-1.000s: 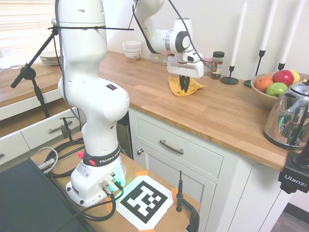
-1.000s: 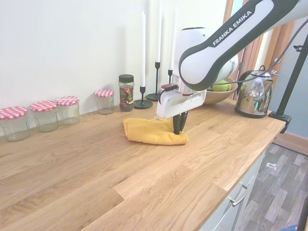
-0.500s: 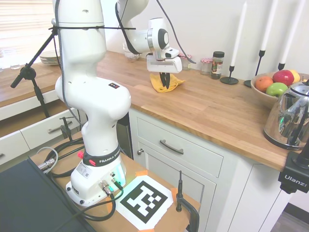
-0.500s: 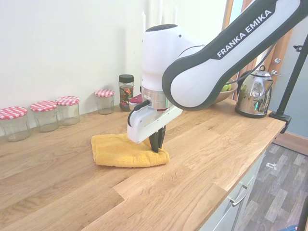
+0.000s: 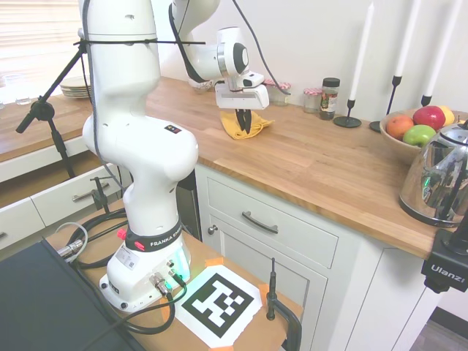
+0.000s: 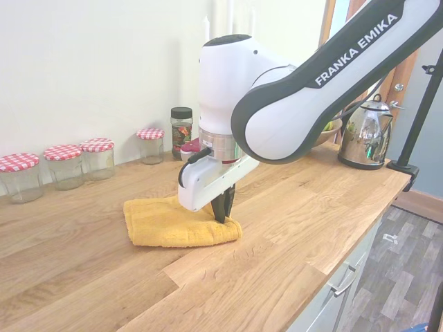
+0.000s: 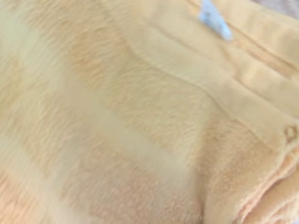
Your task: Wipe the counter
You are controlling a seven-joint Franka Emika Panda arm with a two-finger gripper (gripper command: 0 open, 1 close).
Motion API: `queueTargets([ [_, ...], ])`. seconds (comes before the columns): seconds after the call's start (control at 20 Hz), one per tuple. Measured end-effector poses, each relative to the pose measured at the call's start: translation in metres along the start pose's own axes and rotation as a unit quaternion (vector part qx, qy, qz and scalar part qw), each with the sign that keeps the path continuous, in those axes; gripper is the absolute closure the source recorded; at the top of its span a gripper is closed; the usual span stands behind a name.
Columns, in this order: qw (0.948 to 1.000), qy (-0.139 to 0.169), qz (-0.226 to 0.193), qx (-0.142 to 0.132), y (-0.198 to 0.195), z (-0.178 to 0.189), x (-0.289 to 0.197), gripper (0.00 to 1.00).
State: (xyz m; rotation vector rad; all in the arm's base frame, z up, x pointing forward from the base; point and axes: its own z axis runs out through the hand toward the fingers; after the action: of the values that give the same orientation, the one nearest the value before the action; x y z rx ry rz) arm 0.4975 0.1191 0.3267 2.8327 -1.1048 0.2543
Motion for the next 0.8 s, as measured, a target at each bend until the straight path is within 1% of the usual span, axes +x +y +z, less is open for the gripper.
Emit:
queueTargets([
  [0.1,0.9999,-0.007,0.014,0.002,0.012,0.003,0.018,1.0],
  [0.45,0.9979,-0.029,0.057,0.012,0.077,0.016,0.093,1.0],
  [0.6,0.996,-0.039,0.079,0.018,0.117,0.023,0.125,1.0],
  [0.8,0.9917,-0.05,0.115,0.029,0.184,0.031,0.171,1.0],
])
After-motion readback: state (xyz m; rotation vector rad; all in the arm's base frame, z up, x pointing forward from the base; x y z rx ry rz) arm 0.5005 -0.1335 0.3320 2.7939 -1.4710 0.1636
